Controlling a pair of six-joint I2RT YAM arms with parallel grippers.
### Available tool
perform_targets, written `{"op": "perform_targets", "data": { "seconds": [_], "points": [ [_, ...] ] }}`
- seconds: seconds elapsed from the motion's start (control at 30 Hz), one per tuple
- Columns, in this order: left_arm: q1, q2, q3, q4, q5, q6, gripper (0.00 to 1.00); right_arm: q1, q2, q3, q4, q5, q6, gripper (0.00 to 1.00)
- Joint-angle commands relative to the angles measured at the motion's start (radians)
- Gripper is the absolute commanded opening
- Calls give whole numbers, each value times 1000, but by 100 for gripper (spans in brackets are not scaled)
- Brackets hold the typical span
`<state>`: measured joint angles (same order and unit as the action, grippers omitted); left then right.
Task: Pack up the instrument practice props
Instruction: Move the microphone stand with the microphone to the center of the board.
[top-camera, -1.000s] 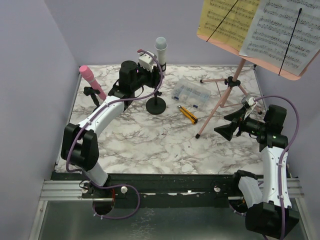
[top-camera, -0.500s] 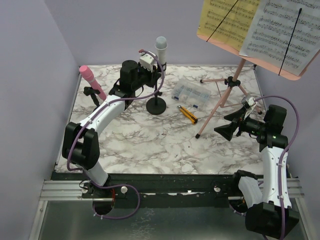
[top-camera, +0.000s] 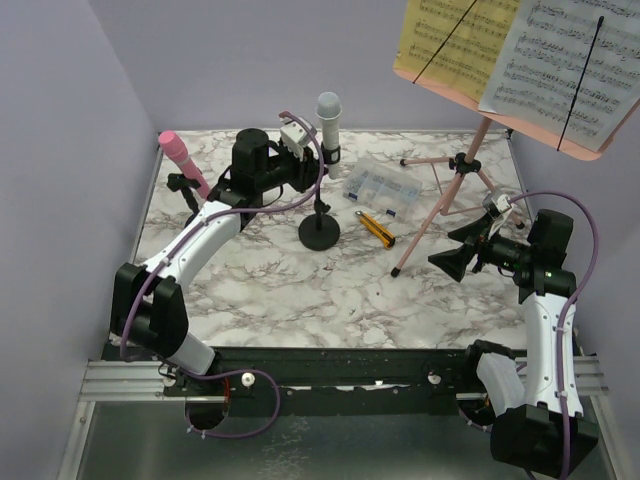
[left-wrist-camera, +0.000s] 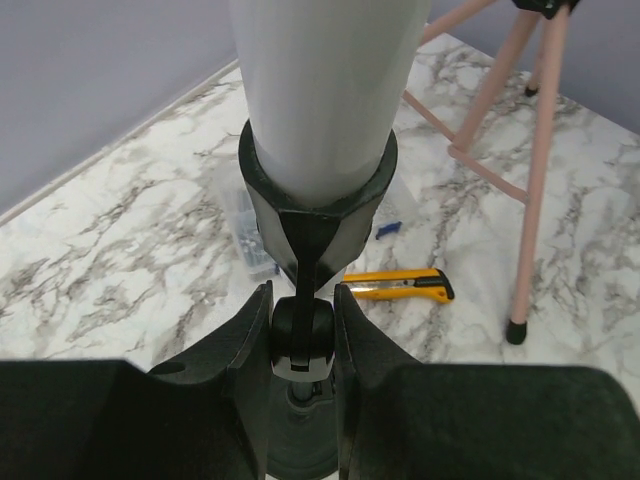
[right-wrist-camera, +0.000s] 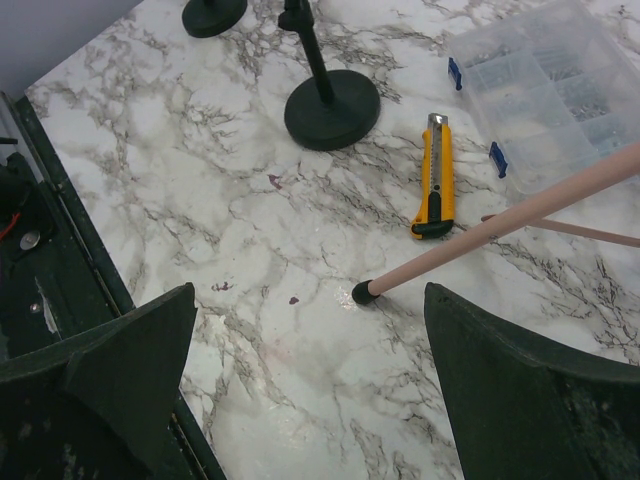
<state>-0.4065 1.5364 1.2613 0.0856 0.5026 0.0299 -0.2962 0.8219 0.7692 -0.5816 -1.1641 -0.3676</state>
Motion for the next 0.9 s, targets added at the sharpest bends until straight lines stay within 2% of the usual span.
{"op": "perform_targets", "data": {
  "seconds": [0.0, 0.17, 0.37, 0.7, 0.87],
  "points": [
    [-5, -101, -28, 48, 161, -65, 0, -4, -11, 8, -15, -2, -7, 100],
    [-16, -169, -94, 79, 248, -120, 0, -4, -8, 10, -15, -2, -7, 99],
    [-77, -265, -178, 103, 238, -126, 0, -4, -3, 10, -17, -4, -8, 100],
    [-256, -380, -304, 115, 57, -12, 0, -4, -3, 12, -24, -12, -17, 100],
    [-306, -400, -354, 126, 1, 42, 0, -4, -2, 22, -73, -59, -86, 100]
  ]
}}
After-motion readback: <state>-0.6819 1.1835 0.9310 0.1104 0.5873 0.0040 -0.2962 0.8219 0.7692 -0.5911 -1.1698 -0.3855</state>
